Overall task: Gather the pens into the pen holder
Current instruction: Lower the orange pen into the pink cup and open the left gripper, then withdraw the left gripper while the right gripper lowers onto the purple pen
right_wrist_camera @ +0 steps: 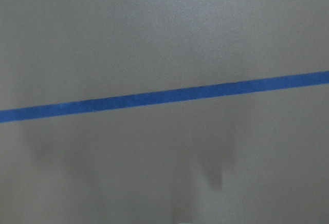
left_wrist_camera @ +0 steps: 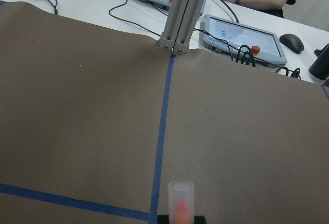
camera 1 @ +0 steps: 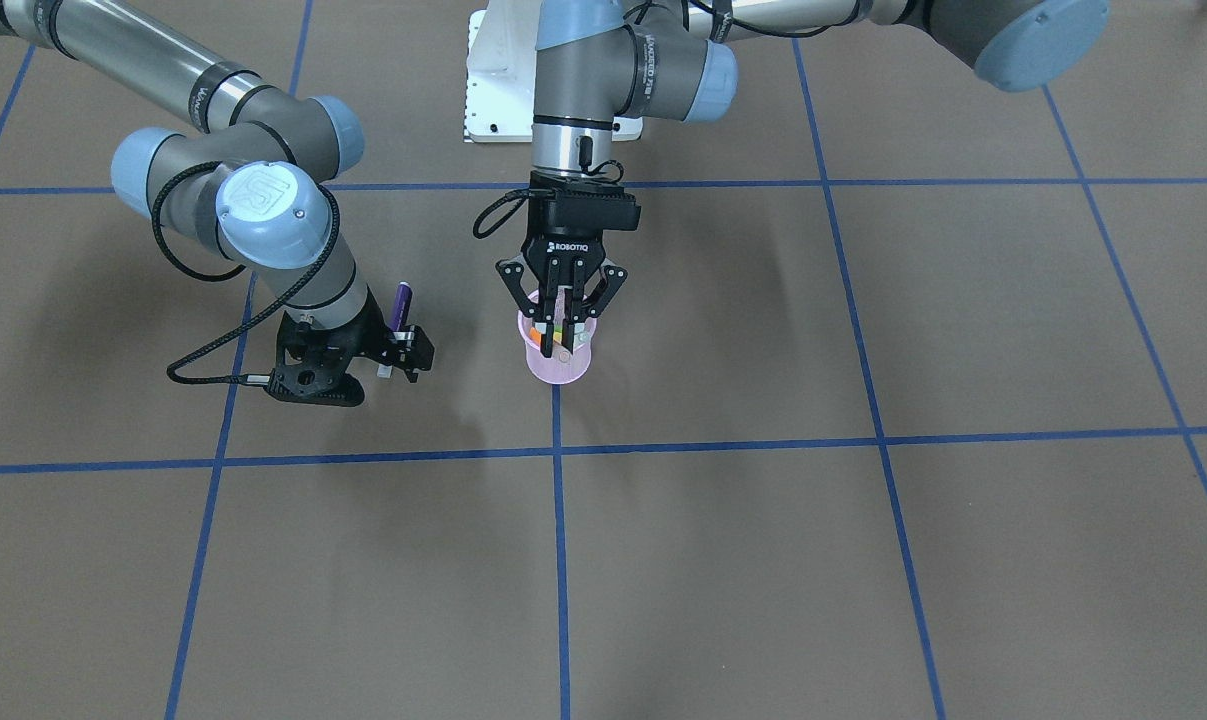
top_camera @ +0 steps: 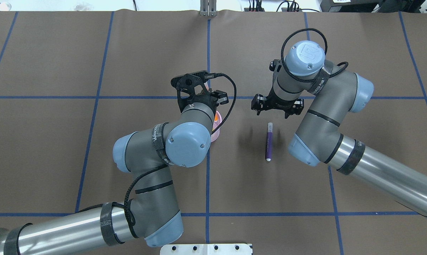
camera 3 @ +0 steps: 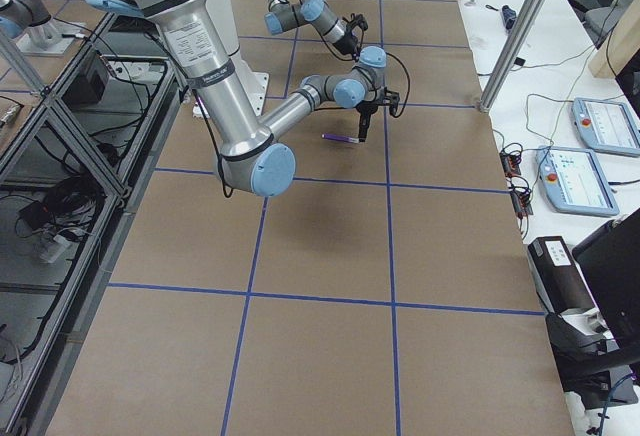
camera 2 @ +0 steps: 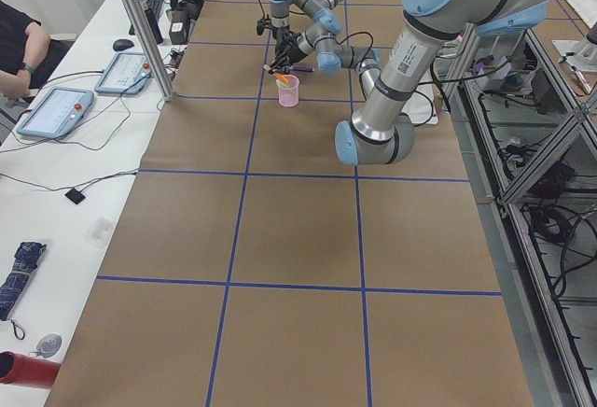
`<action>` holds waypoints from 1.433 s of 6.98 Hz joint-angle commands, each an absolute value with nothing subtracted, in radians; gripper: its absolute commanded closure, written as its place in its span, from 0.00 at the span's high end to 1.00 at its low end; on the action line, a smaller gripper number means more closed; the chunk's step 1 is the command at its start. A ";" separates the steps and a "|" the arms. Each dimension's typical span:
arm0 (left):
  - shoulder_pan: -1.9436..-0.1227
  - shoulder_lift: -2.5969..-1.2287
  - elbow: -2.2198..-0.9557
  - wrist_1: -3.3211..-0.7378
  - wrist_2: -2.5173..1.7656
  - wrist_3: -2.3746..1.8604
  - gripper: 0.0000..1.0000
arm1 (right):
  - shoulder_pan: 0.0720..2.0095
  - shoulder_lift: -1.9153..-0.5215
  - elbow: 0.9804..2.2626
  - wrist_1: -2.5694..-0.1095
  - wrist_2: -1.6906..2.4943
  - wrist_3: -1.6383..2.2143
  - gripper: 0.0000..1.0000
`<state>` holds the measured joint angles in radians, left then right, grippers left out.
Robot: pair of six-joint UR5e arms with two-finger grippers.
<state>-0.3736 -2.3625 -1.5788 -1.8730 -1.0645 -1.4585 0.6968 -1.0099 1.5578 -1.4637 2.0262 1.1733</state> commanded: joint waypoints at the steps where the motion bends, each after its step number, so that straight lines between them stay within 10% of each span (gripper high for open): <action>1: -0.371 -2.356 -1.585 -1.875 -1.063 -1.457 0.99 | 0.678 -1.009 1.559 -1.462 2.025 1.190 1.00; 10: -0.415 -2.312 -1.713 -1.842 -1.153 -1.350 1.00 | 0.638 -1.014 1.534 -1.463 2.020 1.272 0.90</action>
